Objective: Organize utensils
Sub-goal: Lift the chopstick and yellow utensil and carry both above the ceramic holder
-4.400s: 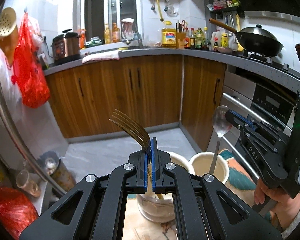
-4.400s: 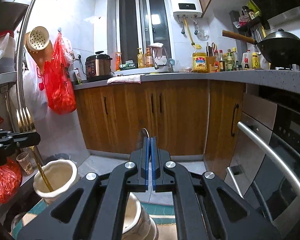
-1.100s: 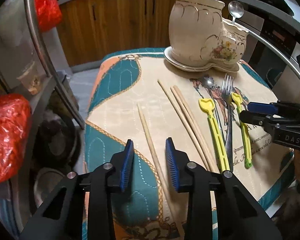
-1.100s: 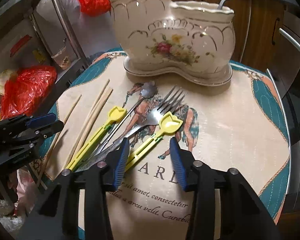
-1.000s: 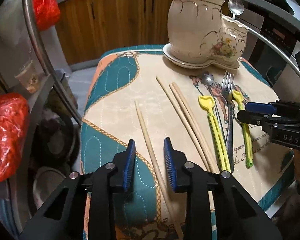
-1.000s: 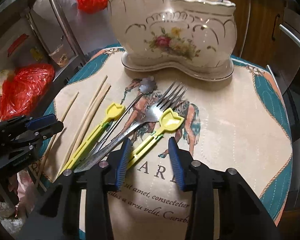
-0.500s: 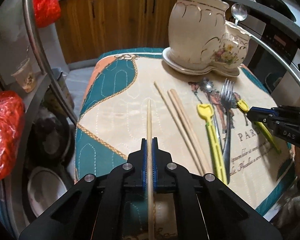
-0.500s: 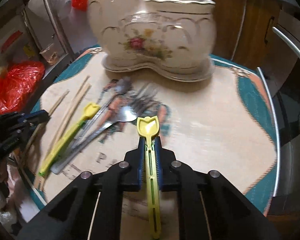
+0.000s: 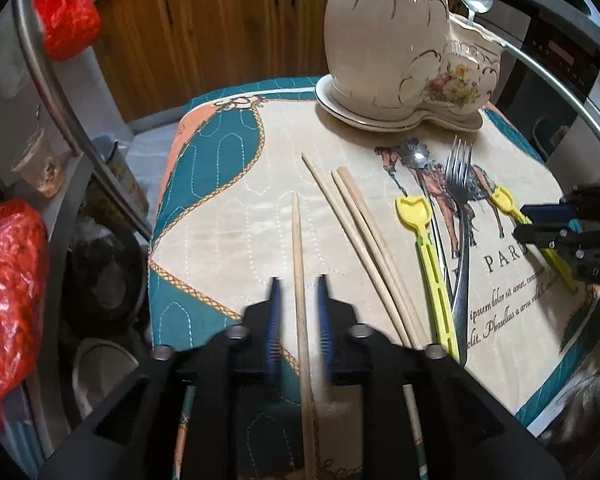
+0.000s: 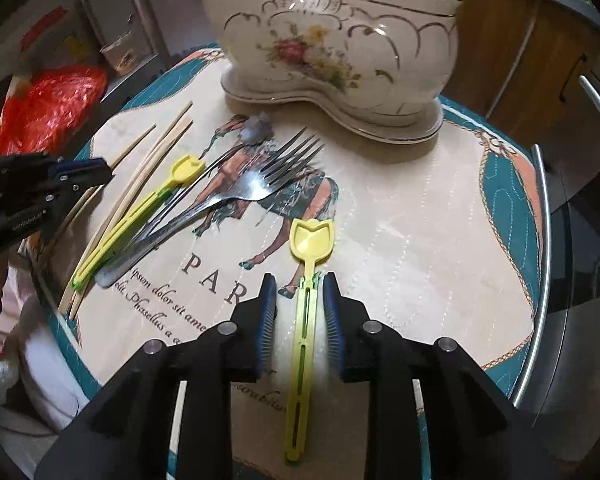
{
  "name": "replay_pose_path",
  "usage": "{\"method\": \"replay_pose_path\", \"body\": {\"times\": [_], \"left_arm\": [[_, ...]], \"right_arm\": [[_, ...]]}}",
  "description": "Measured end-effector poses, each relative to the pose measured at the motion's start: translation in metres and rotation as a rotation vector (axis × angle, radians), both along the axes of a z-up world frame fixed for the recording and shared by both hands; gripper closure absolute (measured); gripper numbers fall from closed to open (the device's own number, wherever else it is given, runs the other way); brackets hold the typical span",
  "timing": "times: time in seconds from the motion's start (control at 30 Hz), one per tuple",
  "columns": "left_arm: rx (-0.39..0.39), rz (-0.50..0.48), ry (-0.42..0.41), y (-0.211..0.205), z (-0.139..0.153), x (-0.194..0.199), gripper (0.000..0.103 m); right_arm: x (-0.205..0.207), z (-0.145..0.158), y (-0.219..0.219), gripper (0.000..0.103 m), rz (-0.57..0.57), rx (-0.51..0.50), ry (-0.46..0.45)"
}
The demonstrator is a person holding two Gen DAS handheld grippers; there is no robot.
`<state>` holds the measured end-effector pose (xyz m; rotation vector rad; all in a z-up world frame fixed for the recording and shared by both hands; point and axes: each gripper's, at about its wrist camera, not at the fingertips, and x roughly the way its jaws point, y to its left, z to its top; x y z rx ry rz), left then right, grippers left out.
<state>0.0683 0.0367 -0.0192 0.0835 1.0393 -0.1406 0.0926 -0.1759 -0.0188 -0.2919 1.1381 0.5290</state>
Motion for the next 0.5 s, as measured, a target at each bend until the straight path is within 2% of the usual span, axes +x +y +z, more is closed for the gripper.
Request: {"method": "replay_pose_path", "body": {"times": [0.27,0.33,0.4,0.5], "left_arm": [[0.042,-0.059,0.059,-0.0048,-0.0002,0.0017,0.080],[0.049,-0.064,0.065,-0.0056,0.0000,0.0027,0.084],[0.068,-0.059,0.063,-0.0053,-0.0002,0.0050,0.097],[0.062,-0.057,0.049,-0.0029,-0.0006,0.0068,0.098]], "right_arm": [[-0.0008,0.0009,-0.0001,0.080,0.053,-0.027,0.029],[-0.0017,0.0006,-0.0004,0.084,0.056,-0.033,0.011],[-0.0022,0.0010,-0.0022,0.093,0.054,-0.027,0.000],[-0.0022,0.0013,-0.0070,0.093,0.039,-0.007,-0.016]]}}
